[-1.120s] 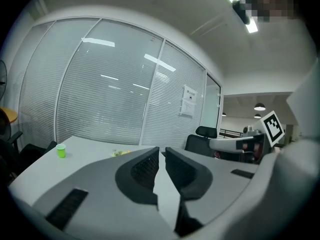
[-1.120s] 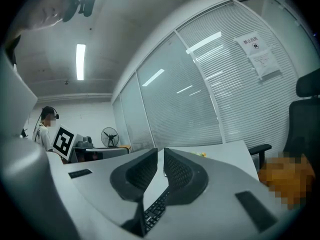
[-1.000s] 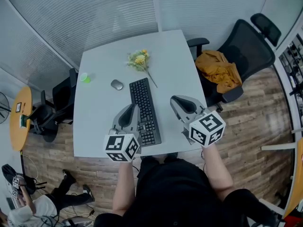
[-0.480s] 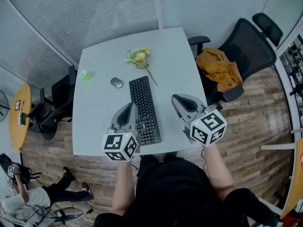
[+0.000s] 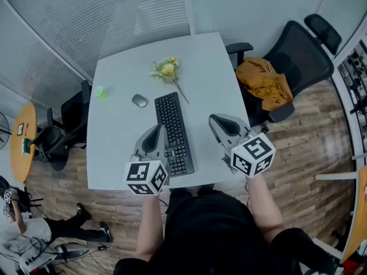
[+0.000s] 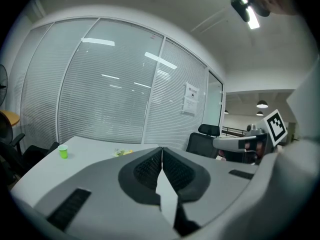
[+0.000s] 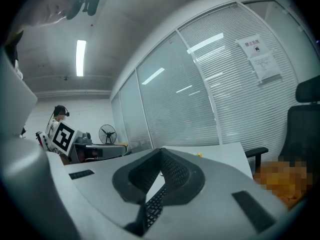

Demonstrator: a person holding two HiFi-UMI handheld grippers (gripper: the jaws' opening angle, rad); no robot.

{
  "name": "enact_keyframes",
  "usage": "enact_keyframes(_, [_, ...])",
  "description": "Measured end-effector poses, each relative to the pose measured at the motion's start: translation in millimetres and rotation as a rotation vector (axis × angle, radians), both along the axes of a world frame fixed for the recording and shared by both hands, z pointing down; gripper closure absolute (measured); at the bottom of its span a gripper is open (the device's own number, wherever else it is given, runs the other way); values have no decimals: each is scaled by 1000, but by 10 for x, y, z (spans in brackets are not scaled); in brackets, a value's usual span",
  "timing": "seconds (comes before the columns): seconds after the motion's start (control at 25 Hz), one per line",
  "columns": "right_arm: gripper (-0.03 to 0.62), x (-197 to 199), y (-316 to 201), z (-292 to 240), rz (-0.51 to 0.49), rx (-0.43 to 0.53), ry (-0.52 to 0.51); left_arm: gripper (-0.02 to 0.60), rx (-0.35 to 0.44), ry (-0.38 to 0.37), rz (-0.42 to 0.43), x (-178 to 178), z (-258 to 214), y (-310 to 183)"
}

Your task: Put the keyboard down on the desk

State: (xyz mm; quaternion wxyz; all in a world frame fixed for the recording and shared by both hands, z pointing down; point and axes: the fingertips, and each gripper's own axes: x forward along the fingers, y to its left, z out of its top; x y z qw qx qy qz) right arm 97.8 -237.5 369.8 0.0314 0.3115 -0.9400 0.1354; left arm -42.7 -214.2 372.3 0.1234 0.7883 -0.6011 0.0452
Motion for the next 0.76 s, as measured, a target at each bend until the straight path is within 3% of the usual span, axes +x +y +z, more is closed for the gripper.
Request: enact_keyframes(0.76, [585, -14, 62, 30, 2, 14, 22, 581, -8, -6, -1, -35, 42, 48])
